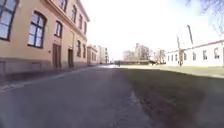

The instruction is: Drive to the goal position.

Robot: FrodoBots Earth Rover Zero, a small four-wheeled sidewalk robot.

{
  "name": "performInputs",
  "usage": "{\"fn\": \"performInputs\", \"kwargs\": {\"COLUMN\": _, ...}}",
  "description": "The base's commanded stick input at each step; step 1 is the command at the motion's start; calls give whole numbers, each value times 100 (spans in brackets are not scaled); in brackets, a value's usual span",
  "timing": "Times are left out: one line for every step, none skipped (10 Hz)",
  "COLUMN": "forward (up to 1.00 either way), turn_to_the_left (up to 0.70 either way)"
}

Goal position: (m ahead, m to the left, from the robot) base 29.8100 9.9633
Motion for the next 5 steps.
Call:
{"fn": "performInputs", "kwargs": {"forward": 85, "turn_to_the_left": 0}}
{"fn": "performInputs", "kwargs": {"forward": 85, "turn_to_the_left": 0}}
{"fn": "performInputs", "kwargs": {"forward": 85, "turn_to_the_left": 0}}
{"fn": "performInputs", "kwargs": {"forward": 85, "turn_to_the_left": 0}}
{"fn": "performInputs", "kwargs": {"forward": 85, "turn_to_the_left": 0}}
